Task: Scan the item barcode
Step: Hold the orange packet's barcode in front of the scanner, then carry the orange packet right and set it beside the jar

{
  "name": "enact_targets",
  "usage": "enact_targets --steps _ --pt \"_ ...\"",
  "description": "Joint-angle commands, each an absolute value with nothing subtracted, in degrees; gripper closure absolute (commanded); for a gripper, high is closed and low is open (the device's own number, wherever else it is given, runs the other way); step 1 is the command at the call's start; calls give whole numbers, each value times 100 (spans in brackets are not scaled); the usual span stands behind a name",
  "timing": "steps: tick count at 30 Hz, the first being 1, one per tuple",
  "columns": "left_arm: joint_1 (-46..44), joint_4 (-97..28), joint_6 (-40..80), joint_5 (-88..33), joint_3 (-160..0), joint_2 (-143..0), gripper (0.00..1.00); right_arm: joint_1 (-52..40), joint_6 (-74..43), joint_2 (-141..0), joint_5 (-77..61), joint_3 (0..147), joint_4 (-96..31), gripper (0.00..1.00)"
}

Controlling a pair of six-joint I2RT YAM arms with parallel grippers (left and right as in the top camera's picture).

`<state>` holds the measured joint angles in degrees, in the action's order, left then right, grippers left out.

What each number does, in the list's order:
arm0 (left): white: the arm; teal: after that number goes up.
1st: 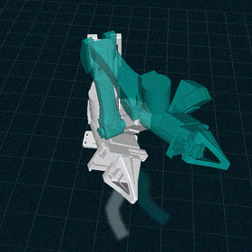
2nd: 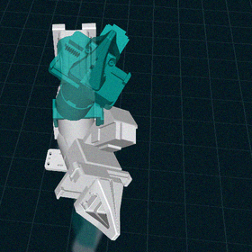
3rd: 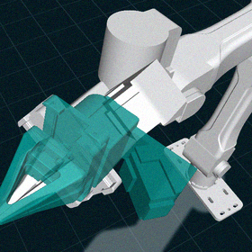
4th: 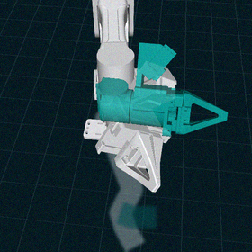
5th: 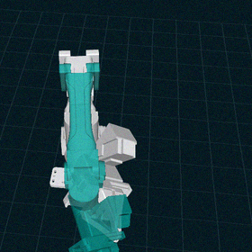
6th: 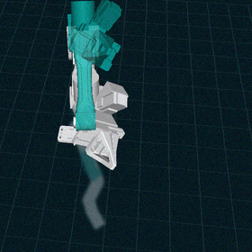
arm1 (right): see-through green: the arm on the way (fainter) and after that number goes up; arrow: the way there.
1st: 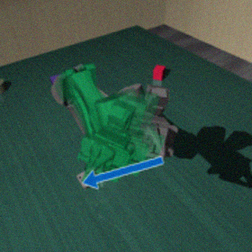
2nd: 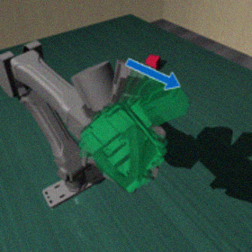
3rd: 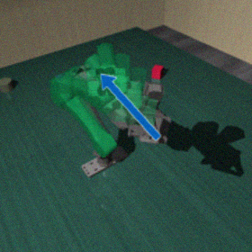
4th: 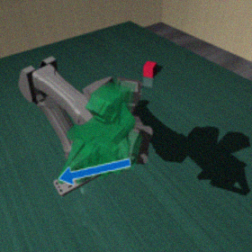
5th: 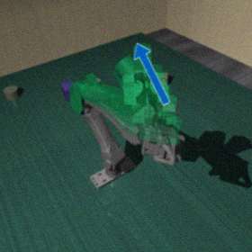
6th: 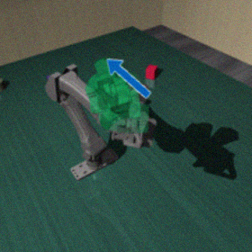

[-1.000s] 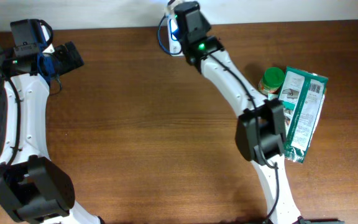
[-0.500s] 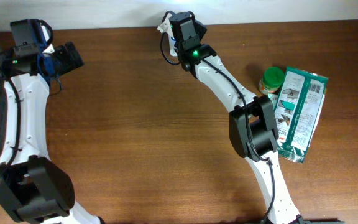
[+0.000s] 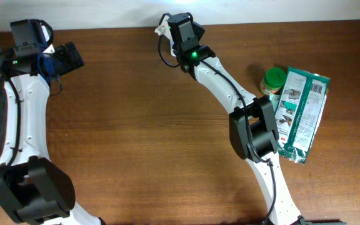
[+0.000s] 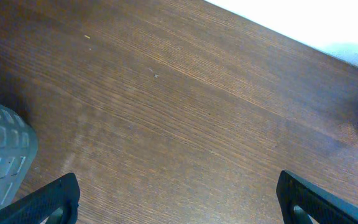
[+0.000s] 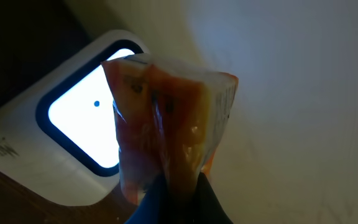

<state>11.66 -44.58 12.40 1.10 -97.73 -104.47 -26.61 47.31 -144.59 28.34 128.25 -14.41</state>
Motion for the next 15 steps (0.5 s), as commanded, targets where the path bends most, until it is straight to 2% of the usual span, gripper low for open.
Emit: enact_targets --steps 1,8,12,15 --pt "1168 -4451 1190 132 -9861 -10409 1 -2698 4136 -14145 2716 12857 -1472 96" --pt "1168 -4451 1190 132 -9861 -10409 1 -2679 2877 -13174 1660 12860 -2620 96" --pt "1168 -4451 1190 132 -9861 -10409 1 -2596 1653 -12418 740 12857 -3830 96" --pt "1168 -4451 1190 132 -9861 -10409 1 -2528 838 -11883 545 12857 -5019 96"
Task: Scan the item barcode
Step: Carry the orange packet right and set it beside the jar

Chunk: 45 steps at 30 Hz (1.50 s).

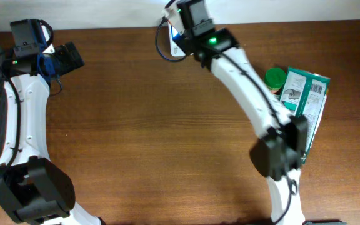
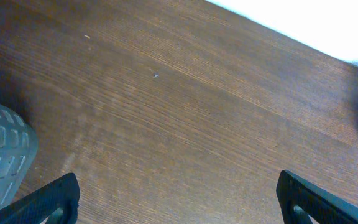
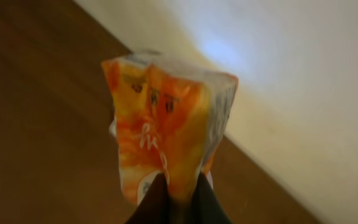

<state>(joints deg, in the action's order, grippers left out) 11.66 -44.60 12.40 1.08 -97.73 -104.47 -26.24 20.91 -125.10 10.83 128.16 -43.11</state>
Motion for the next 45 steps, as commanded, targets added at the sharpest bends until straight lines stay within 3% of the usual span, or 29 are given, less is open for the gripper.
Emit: enact_targets --steps 1,7,11,26,29,31,34,45 --pt "1168 -4451 1190 132 -9861 -10409 1 -2504 661 -11769 508 12860 -5354 96" --pt "1168 -4451 1190 132 -9861 -10409 1 -2248 -607 -11434 493 12846 -7636 96" --pt "1168 -4451 1190 132 -9861 -10409 1 -1811 -1490 -11557 489 12359 -8357 96" --pt "1168 -4451 1190 132 -9861 -10409 1 -622 -2005 -11566 445 8866 -6593 96" --pt "1168 -4451 1190 132 -9861 -10409 1 -558 -2003 -11566 447 8663 -6523 86" --pt "1168 -4451 1190 132 -9861 -10409 1 -558 -2001 -11566 447 8661 -6569 73" --pt "1168 -4451 1190 132 -9861 -10409 1 -558 -2001 -11566 445 8661 -6630 61" --pt "1168 -4451 1190 132 -9861 -10409 1 -558 -1841 -10628 349 8744 -6805 45"
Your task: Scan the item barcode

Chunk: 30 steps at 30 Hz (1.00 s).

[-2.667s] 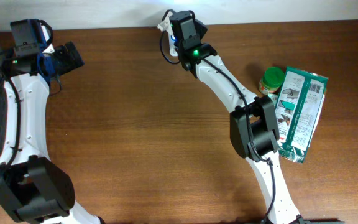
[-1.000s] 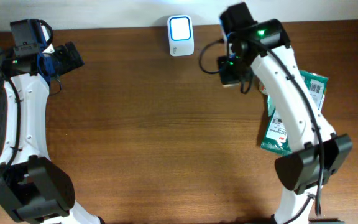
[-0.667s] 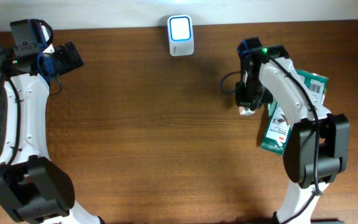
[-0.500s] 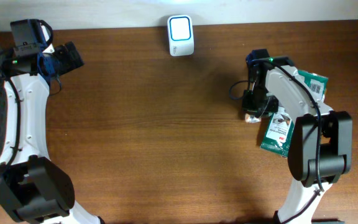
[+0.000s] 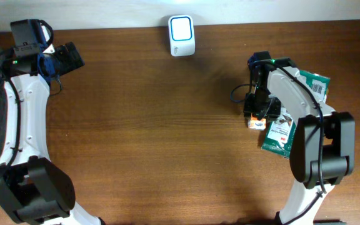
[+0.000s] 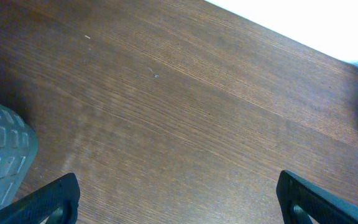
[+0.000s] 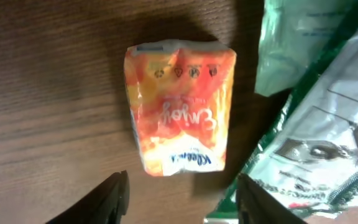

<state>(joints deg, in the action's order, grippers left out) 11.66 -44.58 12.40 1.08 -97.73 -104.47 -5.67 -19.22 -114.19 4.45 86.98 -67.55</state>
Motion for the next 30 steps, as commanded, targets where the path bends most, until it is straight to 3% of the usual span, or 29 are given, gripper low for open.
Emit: enact_targets --steps 1,9,10,11,12,22,30 --pt "1168 -4451 1188 132 -9861 -10409 1 -561 -1800 -10447 314 8744 -6823 45" --pt "1168 -4451 1190 132 -9861 -10409 1 -561 -1632 -8355 78 8744 -7220 32" --pt "1168 -4451 1190 132 -9861 -10409 1 -558 -1632 -8031 62 8744 -7282 25" --pt "1168 -4451 1188 132 -9861 -10409 1 -561 -1634 -7745 62 8744 -7338 7" --pt "1168 -4451 1190 132 -9861 -10409 1 -558 -1634 -7483 64 8744 -7380 2" --pt "1168 -4451 1190 132 -9861 -10409 1 -558 -1634 -5419 78 8744 -7424 2" --pt "1168 -4451 1190 132 -9861 -10409 1 -558 -1632 -5308 952 8744 -7406 2"
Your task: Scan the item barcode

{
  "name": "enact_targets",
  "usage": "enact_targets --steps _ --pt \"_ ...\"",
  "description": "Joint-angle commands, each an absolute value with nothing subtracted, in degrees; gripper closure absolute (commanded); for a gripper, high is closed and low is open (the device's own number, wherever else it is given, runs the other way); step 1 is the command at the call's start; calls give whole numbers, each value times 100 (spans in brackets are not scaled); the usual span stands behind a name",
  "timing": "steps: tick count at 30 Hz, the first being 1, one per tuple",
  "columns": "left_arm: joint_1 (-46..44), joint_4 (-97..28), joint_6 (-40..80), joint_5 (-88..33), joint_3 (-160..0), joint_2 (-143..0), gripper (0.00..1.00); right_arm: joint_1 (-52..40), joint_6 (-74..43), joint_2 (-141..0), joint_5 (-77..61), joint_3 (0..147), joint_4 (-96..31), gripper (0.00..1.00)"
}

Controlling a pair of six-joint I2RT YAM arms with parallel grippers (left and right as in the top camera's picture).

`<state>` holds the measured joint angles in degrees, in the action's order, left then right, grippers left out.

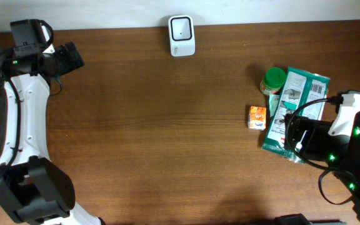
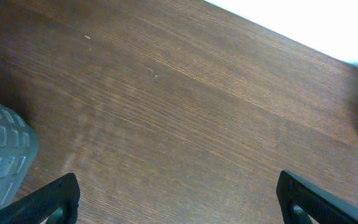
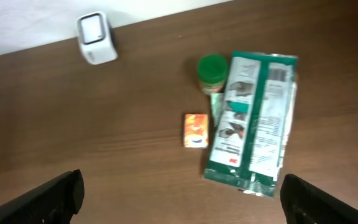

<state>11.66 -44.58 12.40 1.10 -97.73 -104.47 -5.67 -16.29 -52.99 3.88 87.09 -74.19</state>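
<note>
The small orange tissue packet (image 1: 257, 117) (image 3: 196, 130) lies flat on the brown table, just left of the green pouch. The white scanner (image 1: 181, 28) (image 3: 96, 38) stands at the table's far edge. My right gripper (image 3: 182, 200) is open and empty, high above the table, with the packet well away from its fingers. In the overhead view the right arm (image 1: 330, 137) sits at the right edge. My left gripper (image 2: 179, 202) (image 1: 67, 57) is open over bare wood at the far left.
A green-lidded jar (image 1: 272, 80) (image 3: 212, 70) and a long green pouch (image 1: 297, 112) (image 3: 253, 121) lie right of the packet. A grey ribbed object (image 2: 2, 155) sits by the left gripper, and something blue shows at the right edge of the left wrist view.
The right gripper was open just above the orange packet; now it is high up and back toward the table's right front. The packet stays by the pouch. The left arm is unchanged.
First my right gripper held the orange packet up against the scanner's lit window, then still held it near the scanner. Later the packet lay on the table beside the green pouch with the gripper open over it. Now the gripper is far from it.
</note>
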Motion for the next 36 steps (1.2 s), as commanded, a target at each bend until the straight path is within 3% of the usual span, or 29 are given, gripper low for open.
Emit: enact_targets --steps 1,8,15,19,30,36 --pt "1168 -4451 1188 132 -9861 -10409 1 -561 -1568 -5308 1120 8722 -7323 2" --pt "1168 -4451 1190 132 -9861 -10409 1 169 226 -4383 93 6812 -4410 2" --pt "1168 -4451 1188 132 -9861 -10409 1 543 318 -2443 -414 3332 -1103 2" --pt "1168 -4451 1190 132 -9861 -10409 1 543 248 -1378 -565 1667 82 1" --pt "1168 -4451 1190 132 -9861 -10409 1 528 237 -189 -539 73 537 2" --pt "1168 -4451 1190 132 -9861 -10409 1 528 259 -19 -539 32 -255 2"
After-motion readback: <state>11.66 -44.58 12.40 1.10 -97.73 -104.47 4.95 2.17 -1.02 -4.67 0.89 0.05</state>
